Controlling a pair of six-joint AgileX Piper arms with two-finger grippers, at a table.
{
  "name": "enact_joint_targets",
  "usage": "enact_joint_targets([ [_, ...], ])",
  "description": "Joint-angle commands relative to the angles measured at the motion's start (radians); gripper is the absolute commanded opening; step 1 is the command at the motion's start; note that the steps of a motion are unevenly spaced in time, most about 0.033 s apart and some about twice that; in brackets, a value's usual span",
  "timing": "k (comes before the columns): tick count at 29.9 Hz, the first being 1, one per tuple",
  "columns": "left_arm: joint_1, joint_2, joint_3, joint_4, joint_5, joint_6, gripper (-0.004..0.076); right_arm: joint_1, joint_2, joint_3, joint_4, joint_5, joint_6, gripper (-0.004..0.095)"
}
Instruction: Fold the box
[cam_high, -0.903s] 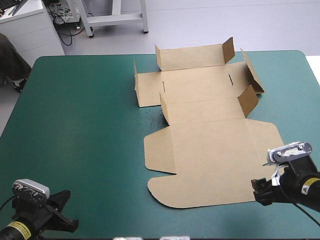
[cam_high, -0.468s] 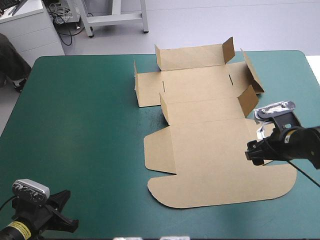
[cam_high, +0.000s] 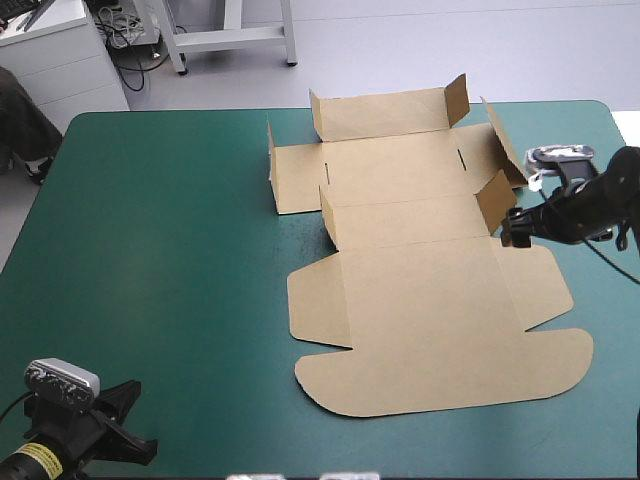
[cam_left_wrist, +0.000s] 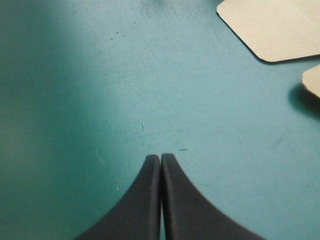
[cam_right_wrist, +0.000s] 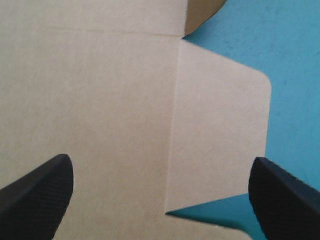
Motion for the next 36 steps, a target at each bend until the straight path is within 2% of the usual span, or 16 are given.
enact_joint_targets([
  [1,-0.005,0.016,-0.029,-0.002,-0.065,-0.011,-0.0032,-0.059,0.071,-0.143,0.076,0.008,-0.048,0.0874],
  [6,-0.005,0.016,-0.029,-0.002,-0.065,-0.011,-0.0032,-0.057,0.227,-0.338,0.080,0.070,-0.072,0.0873],
  [12,-0.005,0.016,-0.029,-0.002,-0.065,-0.011,-0.0032,-0.057,0.349,-0.489,0.112,0.070,-0.072,0.0873],
  [23,-0.005,0.016,-0.029,-0.002,-0.065,-0.011,-0.0032,-0.055,0.486,-0.521,0.133,0.070,-0.106,0.0873],
  [28,-0.005,0.016,-0.029,-0.002,-0.065,-0.011,-0.0032,-0.051,0.533,-0.531,0.168,0.017,-0.128,0.0873],
  [36,-0.005,0.016,-0.029,-0.002,-0.065,-0.011,-0.0032,0.024,0.629,-0.693,0.093,0.038,-0.111,0.0873],
])
